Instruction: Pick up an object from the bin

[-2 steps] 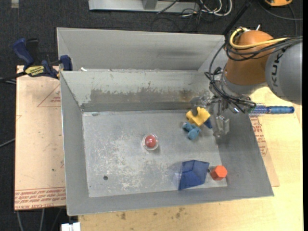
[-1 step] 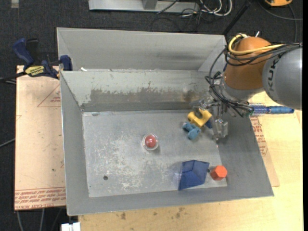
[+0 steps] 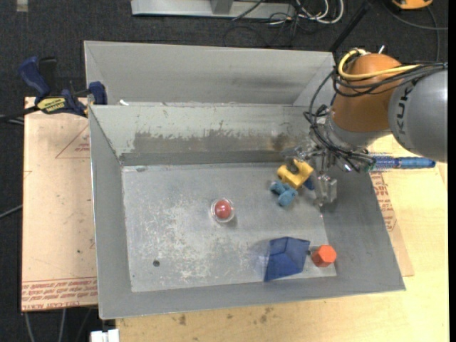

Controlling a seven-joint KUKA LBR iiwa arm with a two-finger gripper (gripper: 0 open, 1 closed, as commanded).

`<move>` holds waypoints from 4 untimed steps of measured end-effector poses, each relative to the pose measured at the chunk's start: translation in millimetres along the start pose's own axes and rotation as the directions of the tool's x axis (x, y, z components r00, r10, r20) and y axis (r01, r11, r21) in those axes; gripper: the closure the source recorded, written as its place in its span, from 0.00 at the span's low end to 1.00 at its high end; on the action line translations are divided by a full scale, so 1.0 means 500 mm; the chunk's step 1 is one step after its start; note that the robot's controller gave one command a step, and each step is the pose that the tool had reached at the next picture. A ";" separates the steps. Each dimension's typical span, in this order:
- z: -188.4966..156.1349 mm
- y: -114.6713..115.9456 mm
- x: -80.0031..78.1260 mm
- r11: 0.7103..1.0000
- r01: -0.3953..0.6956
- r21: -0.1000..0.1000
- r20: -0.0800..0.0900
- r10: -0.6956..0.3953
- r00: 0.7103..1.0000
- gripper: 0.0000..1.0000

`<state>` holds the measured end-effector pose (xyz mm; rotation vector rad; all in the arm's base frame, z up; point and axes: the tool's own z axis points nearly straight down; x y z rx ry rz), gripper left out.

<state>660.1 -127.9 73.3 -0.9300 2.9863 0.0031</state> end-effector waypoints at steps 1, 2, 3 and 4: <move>-0.009 0.004 -0.012 1.000 0.000 -0.001 0.013 0.000 1.000 1.00; -0.088 0.003 -0.018 1.000 0.001 0.002 -0.005 -0.001 1.000 1.00; -0.160 0.001 -0.023 1.000 0.000 0.002 -0.006 0.000 1.000 1.00; -0.228 0.000 -0.027 1.000 -0.002 0.003 -0.006 0.002 1.000 1.00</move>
Offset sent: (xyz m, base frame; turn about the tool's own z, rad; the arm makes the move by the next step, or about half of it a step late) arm 0.0000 0.0000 0.0000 0.0000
